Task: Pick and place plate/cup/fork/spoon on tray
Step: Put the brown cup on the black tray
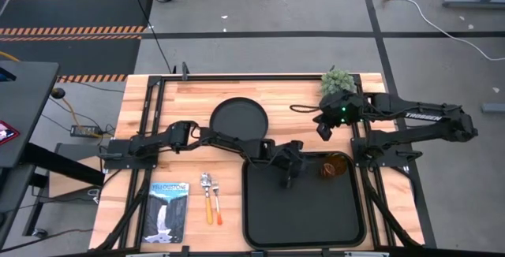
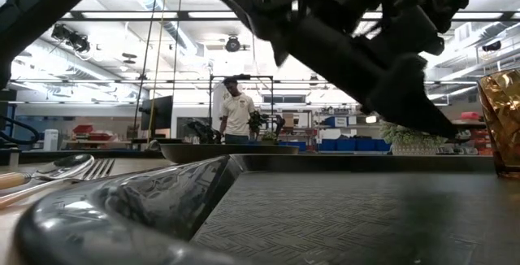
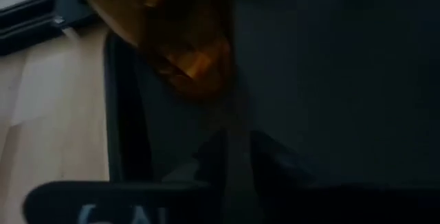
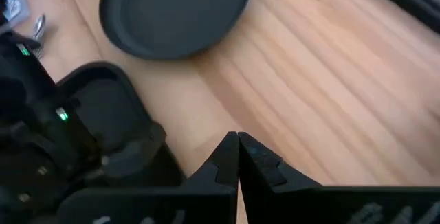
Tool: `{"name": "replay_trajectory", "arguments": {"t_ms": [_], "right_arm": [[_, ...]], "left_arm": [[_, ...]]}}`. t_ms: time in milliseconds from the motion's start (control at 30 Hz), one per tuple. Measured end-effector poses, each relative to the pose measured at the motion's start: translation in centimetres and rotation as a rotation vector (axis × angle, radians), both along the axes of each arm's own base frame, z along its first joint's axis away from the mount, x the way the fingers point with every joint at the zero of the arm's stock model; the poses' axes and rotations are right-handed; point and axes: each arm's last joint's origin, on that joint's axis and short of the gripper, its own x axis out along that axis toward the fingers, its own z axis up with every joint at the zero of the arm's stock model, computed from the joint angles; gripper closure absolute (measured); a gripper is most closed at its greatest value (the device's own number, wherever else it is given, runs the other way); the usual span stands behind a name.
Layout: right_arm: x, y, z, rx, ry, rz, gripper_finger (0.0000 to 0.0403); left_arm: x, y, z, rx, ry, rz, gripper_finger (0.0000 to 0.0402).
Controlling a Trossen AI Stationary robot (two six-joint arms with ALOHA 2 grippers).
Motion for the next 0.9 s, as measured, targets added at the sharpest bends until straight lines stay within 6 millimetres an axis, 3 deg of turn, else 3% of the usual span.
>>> {"name": "replay_trajectory", "arguments": {"t_ms": [200, 333, 633, 900], "right_arm": [[0.1, 1.1, -0.8, 0.058, 0.091, 0.04, 0.0392], [1.0, 2.0, -1.5, 0.081, 0.135, 0.075, 0.0392], [2.4, 4.3, -2.9, 0.144, 0.215, 0.106, 0.0392], [3.9, 6.1, -4.7, 0.231, 0.318, 0.105, 0.0392]], "left_arm": [[-1.7, -1.0, 1.7, 0.105, 0.13, -0.053, 0.0374], [-2.9, -1.6, 4.7, 0.16, 0.148, -0.077, 0.0393], [-6.5, -2.0, 8.4, 0.208, 0.34, -0.055, 0.0388], [-9.7, -5.3, 9.5, 0.243, 0.501, -0.115, 0.039]]}}
